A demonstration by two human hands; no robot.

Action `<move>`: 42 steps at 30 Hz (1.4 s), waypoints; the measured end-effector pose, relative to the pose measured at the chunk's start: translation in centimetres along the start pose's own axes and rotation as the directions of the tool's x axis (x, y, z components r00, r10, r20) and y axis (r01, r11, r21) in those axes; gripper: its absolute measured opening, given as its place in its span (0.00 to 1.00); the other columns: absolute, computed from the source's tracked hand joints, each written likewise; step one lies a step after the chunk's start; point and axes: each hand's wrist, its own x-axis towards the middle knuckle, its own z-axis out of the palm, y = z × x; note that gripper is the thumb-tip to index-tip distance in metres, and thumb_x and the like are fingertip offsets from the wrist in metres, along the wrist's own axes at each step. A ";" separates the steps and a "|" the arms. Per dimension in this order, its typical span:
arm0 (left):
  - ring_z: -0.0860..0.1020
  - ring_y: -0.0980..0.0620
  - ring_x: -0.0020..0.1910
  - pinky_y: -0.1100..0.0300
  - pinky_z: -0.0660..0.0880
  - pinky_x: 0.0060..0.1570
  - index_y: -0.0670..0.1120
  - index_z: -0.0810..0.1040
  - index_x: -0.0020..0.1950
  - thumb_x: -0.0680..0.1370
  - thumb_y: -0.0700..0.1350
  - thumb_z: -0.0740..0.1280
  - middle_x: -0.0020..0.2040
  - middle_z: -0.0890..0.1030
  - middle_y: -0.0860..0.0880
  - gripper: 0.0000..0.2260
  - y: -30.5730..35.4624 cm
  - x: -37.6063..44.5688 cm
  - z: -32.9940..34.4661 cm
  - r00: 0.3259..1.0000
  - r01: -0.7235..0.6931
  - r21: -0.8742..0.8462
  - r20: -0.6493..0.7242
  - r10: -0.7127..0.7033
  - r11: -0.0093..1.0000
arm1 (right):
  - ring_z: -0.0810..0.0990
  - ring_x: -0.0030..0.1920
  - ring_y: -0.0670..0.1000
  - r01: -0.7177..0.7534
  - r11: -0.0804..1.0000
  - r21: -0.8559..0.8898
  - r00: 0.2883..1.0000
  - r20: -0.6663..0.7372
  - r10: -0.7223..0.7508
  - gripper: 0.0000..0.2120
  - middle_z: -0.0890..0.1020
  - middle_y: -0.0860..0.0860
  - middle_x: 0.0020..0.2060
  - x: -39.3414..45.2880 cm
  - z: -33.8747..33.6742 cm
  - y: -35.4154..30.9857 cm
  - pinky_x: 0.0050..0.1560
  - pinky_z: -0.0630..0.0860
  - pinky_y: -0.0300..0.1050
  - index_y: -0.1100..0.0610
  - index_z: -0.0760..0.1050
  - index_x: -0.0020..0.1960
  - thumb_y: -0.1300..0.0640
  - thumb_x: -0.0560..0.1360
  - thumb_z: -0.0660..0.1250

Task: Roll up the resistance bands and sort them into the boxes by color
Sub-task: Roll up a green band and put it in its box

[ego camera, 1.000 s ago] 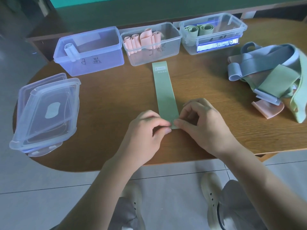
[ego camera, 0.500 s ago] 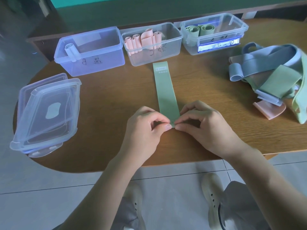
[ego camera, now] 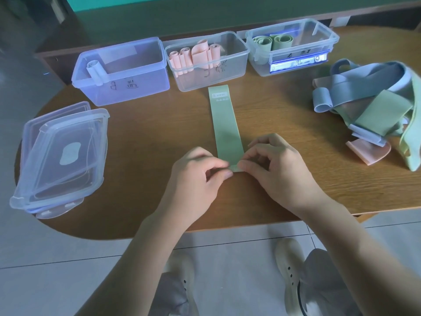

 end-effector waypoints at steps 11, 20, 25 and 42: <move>0.76 0.60 0.47 0.72 0.72 0.43 0.48 0.88 0.48 0.74 0.44 0.77 0.44 0.80 0.55 0.03 0.1 0.9 0.1 0.997 0.072 -0.028 0.022 -0.071 0.997 | 0.79 0.55 0.49 0.171 0.985 -0.022 0.982 0.080 -0.169 0.07 0.80 0.42 0.52 0.2 -0.2 0.8 0.53 0.78 0.55 0.49 0.84 0.50 0.48 0.76 0.71; 0.76 0.59 0.44 0.67 0.74 0.42 0.47 0.84 0.45 0.76 0.38 0.74 0.43 0.80 0.54 0.04 0.2 0.7 0.9 0.999 0.010 0.001 -0.035 -0.010 1.000 | 0.78 0.50 0.48 0.083 0.997 0.008 0.993 0.081 -0.083 0.06 0.77 0.41 0.47 0.8 -0.5 0.6 0.48 0.79 0.55 0.45 0.86 0.50 0.47 0.75 0.73; 0.77 0.59 0.42 0.69 0.74 0.41 0.47 0.85 0.45 0.74 0.44 0.77 0.43 0.80 0.54 0.03 0.3 0.9 0.7 1.000 0.001 0.003 -0.023 -0.001 1.000 | 0.75 0.45 0.44 0.034 0.999 -0.014 0.999 0.029 -0.034 0.07 0.75 0.41 0.48 0.9 -0.2 0.2 0.46 0.79 0.52 0.48 0.83 0.50 0.48 0.74 0.75; 0.76 0.57 0.42 0.64 0.75 0.41 0.45 0.84 0.44 0.75 0.37 0.75 0.42 0.81 0.52 0.04 -0.2 1.8 2.1 0.988 -0.020 0.021 -0.150 0.023 1.000 | 0.73 0.42 0.41 -0.013 0.994 -0.112 0.997 0.069 0.021 0.08 0.76 0.38 0.48 1.9 -0.7 0.5 0.39 0.65 0.35 0.42 0.84 0.52 0.43 0.75 0.73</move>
